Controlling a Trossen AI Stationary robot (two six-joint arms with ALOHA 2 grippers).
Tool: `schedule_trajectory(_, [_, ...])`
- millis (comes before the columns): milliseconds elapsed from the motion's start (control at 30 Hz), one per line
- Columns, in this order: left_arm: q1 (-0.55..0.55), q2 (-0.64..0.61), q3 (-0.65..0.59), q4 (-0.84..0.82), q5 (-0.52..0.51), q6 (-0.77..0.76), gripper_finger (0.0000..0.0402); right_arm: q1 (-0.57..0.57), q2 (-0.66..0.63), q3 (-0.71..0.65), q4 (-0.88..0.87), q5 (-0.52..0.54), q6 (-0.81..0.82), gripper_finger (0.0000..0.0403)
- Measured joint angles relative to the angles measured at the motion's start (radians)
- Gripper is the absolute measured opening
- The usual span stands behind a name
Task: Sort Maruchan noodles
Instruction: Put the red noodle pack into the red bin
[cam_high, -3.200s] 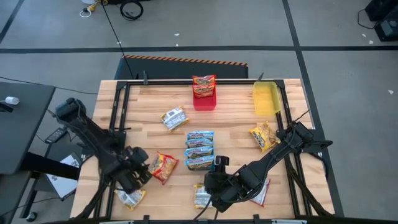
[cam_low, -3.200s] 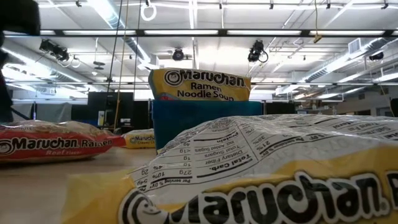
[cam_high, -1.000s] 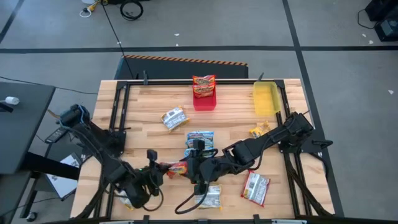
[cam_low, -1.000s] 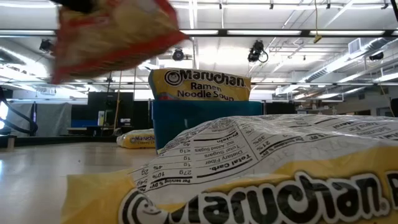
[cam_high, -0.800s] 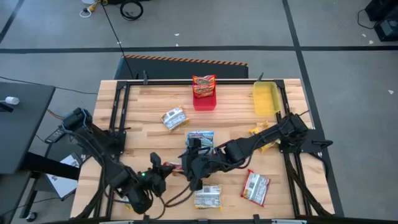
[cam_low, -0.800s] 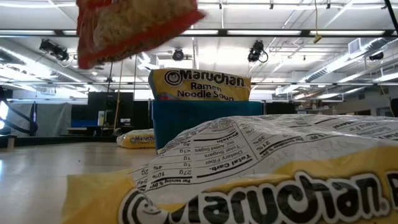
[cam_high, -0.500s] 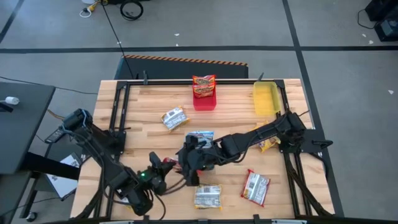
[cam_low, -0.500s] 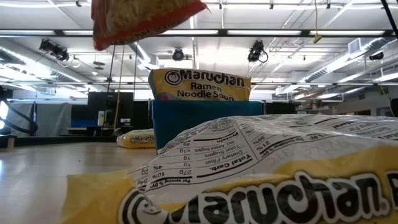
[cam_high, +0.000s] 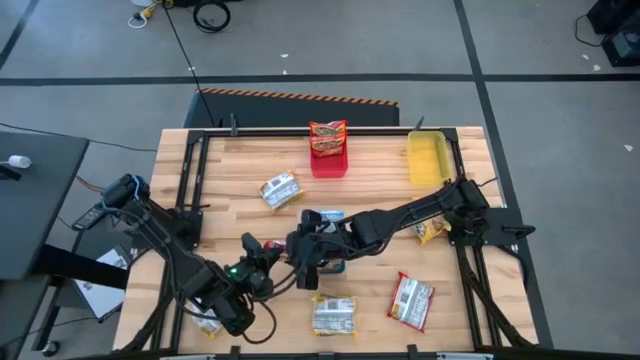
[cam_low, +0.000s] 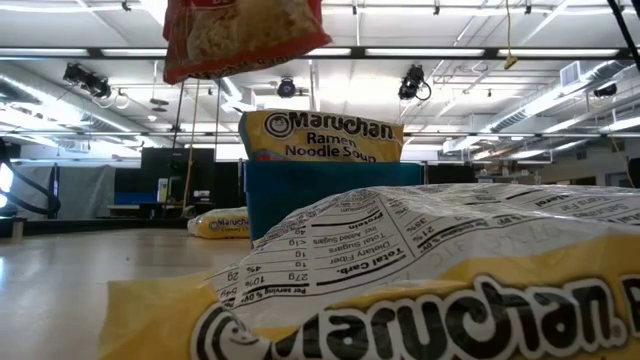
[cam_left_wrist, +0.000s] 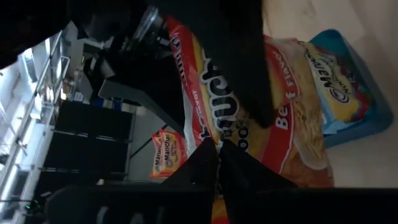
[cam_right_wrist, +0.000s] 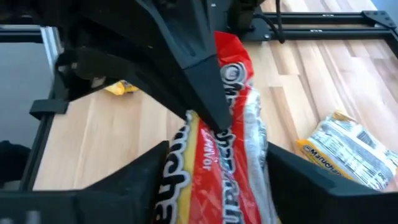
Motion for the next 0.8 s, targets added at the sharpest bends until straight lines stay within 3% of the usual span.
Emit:
schedule_trajectory(233, [-0.016, -0.026, 0.0, -0.002, 0.028, -0.113, 0.003, -0.008, 0.0, 0.0, 0.004, -0.026, -0.001, 0.0132])
schedule_trajectory(367, [-0.039, -0.093, 0.0, -0.007, 0.115, -0.198, 0.0041, -0.007, 0.0, 0.0, 0.013, -0.032, -0.015, 0.0089])
schedule_trajectory(633, [-0.089, -0.291, -0.003, -0.207, 0.29, -0.542, 0.0129, -0.024, 0.0, 0.0, 0.029, -0.031, -0.057, 0.0075])
schedule_trajectory(700, [-0.108, -0.336, -0.022, -0.263, 0.283, -0.619, 0.0146, -0.03, 0.0, 0.0, 0.031, -0.023, -0.07, 0.0074])
schedule_trajectory(800, [-0.154, -0.399, -0.1, -0.279, 0.186, -0.716, 0.0155, -0.034, 0.0, -0.011, 0.06, 0.003, -0.096, 0.0074])
